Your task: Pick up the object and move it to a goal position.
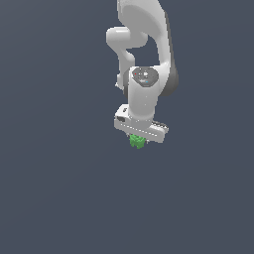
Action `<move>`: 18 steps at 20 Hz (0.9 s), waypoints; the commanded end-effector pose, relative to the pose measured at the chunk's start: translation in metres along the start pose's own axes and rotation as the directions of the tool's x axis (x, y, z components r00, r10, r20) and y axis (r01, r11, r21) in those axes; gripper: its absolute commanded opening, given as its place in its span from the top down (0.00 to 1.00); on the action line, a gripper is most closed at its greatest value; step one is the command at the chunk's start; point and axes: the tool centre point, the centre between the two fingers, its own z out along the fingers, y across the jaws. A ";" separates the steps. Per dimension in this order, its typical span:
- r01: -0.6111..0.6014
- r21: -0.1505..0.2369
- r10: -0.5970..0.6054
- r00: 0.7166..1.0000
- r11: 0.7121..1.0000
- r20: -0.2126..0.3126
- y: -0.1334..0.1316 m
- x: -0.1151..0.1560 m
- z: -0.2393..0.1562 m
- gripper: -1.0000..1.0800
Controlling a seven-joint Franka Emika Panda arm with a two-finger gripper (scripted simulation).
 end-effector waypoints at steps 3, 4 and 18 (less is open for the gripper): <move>0.000 0.000 0.000 1.000 1.000 0.000 0.002 -0.020 -0.041 1.00; 0.000 0.000 0.000 1.000 1.000 0.000 0.003 -0.024 -0.051 1.00; 0.000 -0.001 0.000 1.000 1.000 -0.001 0.007 -0.078 -0.172 1.00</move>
